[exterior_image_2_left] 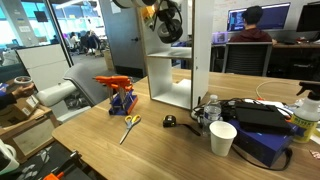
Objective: Put the grey tape on the shelf.
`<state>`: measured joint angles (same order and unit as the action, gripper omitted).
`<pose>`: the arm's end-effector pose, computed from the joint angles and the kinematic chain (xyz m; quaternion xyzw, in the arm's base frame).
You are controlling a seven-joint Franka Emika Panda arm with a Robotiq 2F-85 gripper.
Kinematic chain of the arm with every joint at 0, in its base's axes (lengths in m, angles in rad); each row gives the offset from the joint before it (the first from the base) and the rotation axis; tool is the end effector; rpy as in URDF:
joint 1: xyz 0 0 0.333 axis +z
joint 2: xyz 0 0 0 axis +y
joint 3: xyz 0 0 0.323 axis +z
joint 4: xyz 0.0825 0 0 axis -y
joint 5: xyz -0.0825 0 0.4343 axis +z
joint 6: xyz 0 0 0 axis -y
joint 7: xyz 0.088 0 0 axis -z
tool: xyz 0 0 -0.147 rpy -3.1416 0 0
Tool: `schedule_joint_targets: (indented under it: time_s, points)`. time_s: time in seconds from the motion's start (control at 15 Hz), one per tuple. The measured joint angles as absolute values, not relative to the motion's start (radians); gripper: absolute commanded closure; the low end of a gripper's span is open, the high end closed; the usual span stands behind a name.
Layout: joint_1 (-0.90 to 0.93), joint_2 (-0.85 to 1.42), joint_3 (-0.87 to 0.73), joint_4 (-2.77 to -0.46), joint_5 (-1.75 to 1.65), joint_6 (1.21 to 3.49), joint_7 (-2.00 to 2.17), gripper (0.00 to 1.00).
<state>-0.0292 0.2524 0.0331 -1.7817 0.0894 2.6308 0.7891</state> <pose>0.7413 0.0009 0.4328 -0.8696 0.3953 -0.2569 0.1467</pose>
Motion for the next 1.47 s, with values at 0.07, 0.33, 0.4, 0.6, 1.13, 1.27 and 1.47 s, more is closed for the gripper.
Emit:
schedule_joint_targets:
  time_s: [0.07,0.33,0.4,0.6,1.13,1.27,1.47]
  points:
    - [-0.027,0.262,0.03,-1.769,0.089,2.62,0.789,0.94]
    - [-0.024,0.296,0.022,-1.72,0.089,2.573,0.784,0.5]
    - [-0.024,0.303,0.02,-1.71,0.089,2.564,0.782,0.48]
    - [-0.024,0.322,0.018,-1.678,0.089,2.527,0.778,0.24]
    - [-0.022,0.338,0.019,-1.595,0.113,2.402,0.721,0.0]
    - [-0.022,0.339,0.019,-1.592,0.115,2.398,0.717,0.0]
    - [-0.022,0.341,0.019,-1.592,0.115,2.398,0.715,0.0]
